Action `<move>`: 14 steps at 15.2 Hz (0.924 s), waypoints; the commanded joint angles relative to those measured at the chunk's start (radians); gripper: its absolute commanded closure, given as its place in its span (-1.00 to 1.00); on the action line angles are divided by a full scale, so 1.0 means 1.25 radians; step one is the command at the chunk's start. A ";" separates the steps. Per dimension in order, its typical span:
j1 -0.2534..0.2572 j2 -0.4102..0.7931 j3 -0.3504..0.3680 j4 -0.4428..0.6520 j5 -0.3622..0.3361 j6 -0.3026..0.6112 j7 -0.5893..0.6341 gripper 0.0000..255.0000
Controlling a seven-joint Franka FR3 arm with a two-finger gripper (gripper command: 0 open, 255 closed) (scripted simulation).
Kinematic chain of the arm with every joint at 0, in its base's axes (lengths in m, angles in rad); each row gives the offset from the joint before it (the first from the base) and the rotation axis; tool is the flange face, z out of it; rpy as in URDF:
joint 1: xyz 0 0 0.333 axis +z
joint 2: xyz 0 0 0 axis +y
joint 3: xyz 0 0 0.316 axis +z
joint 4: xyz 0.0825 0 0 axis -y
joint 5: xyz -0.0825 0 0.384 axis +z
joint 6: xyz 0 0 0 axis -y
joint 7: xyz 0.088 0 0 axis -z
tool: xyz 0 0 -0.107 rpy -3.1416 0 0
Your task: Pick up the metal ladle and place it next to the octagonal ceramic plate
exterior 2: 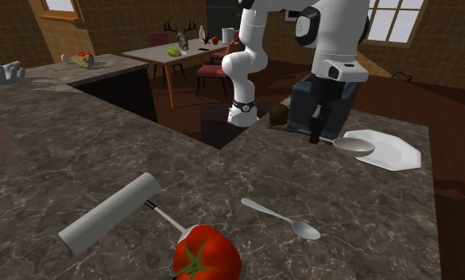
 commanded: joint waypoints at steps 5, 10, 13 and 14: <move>0.051 0.064 0.032 0.093 0.002 -0.036 0.088 1.00; 0.062 0.089 0.040 0.098 0.005 -0.017 0.108 1.00; 0.062 0.097 0.041 0.077 0.007 0.011 0.108 1.00; 0.061 0.100 0.041 0.071 0.008 0.021 0.108 1.00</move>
